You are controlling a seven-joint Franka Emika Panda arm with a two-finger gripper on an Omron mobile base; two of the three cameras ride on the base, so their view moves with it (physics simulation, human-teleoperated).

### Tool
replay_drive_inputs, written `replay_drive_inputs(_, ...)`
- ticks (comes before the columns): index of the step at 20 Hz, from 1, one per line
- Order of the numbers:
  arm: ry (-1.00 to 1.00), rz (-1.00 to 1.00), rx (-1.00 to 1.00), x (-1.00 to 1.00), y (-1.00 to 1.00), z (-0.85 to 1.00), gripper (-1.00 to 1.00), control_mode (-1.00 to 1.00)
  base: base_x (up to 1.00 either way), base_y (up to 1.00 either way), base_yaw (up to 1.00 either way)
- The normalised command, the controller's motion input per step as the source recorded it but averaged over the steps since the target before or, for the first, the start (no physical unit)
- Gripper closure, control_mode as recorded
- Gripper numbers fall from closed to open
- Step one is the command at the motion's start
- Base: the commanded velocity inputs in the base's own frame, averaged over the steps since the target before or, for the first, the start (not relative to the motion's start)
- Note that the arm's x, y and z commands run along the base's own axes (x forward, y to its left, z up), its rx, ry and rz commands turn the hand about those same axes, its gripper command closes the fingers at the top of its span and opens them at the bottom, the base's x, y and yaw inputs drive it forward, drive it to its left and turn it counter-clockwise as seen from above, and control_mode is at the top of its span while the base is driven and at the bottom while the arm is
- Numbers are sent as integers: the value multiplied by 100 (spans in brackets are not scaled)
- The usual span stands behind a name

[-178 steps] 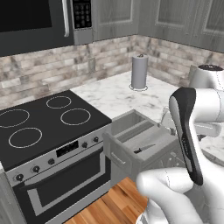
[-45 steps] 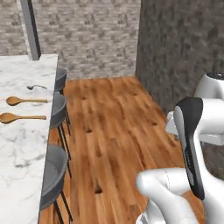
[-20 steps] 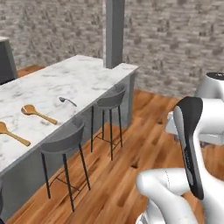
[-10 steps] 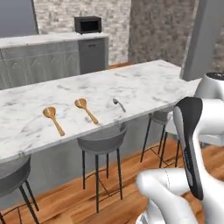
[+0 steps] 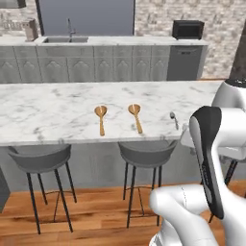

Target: Pick up the metallic utensils from the counter and place them in the open drawer. Make sure not to pick up any wooden utensils.

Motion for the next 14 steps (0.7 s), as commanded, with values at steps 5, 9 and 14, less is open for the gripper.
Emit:
replay_drive_inputs(5,0,0,0,0,0,0,-100,100,11,-61,3)
replay_drive_inputs(9,0,0,0,0,0,0,-100,100,37,-36,-16)
replay_drive_inputs(14,0,0,0,0,0,0,-100,100,51,-2,-20)
